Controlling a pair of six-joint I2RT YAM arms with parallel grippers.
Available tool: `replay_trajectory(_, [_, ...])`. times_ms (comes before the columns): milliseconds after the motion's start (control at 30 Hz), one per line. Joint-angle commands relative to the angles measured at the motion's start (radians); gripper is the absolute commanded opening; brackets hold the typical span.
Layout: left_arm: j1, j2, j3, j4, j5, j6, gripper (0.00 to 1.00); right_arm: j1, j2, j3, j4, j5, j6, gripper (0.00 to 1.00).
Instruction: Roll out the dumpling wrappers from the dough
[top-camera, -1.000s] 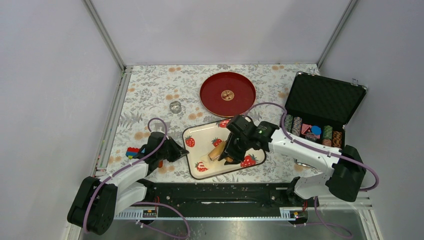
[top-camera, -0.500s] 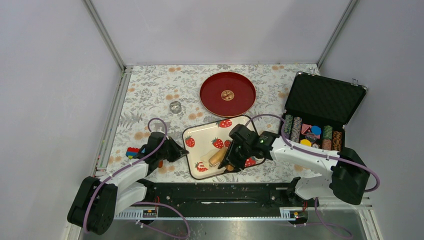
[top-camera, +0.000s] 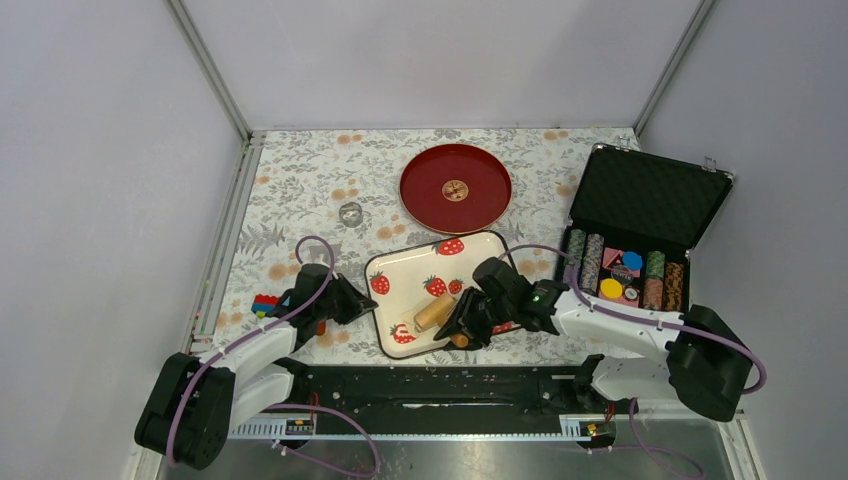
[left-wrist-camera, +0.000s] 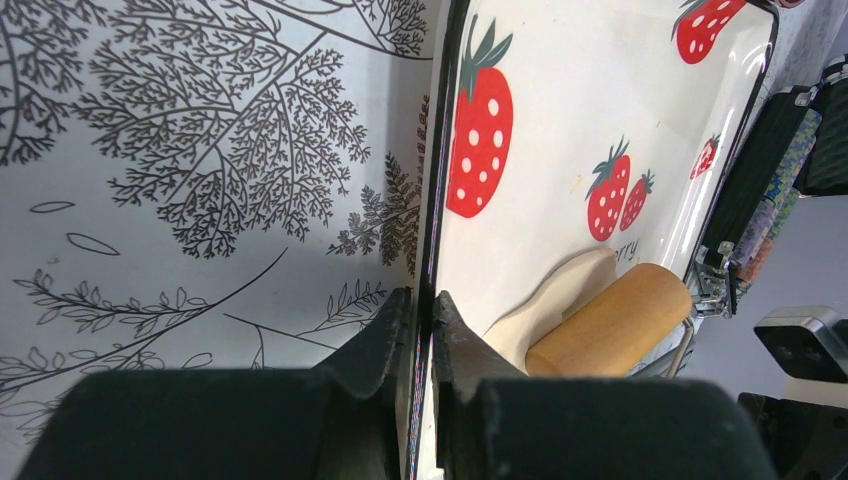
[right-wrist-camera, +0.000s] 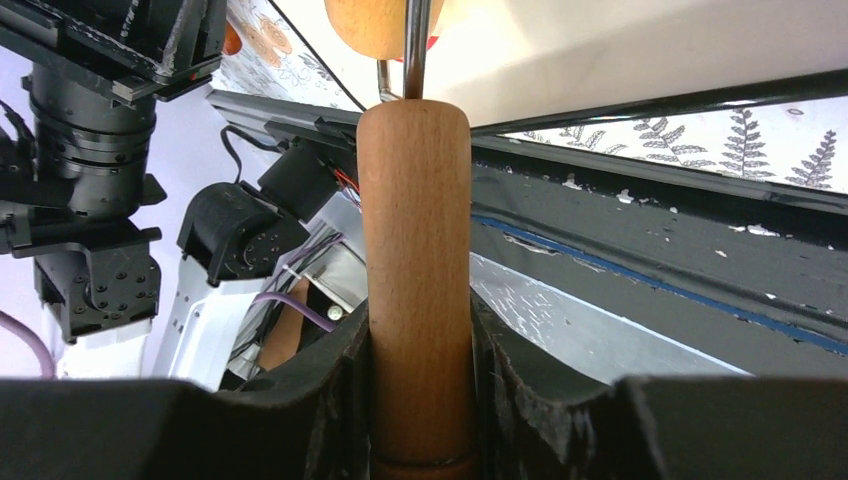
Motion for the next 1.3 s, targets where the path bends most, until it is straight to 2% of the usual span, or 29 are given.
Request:
replay_trajectory(0, [0.007, -0.009, 0.006, 0.051, -0.009, -0.011, 0.00, -0.027, 0.032, -0.137, -0.091, 0.036, 0.103, 0.00])
replay_trajectory(300, [0.007, -0.010, 0.005, 0.049, -0.009, -0.012, 0.00, -0.074, -0.015, -0.223, -0.016, 0.019, 0.164, 0.00])
replay_trajectory(967, [0.007, -0.011, 0.007, 0.047, -0.011, -0.013, 0.00, -0.156, 0.148, -0.224, 0.160, -0.041, 0.162, 0.00])
replay_trajectory(1167, [0.007, -0.009, 0.007, 0.047, -0.008, -0.011, 0.00, -0.176, 0.225, -0.149, 0.188, -0.059, 0.114, 0.00])
replay_trajectory(1267, [0.007, -0.009, 0.008, 0.048, -0.009, -0.010, 0.00, -0.182, 0.236, -0.031, 0.105, -0.045, 0.038, 0.00])
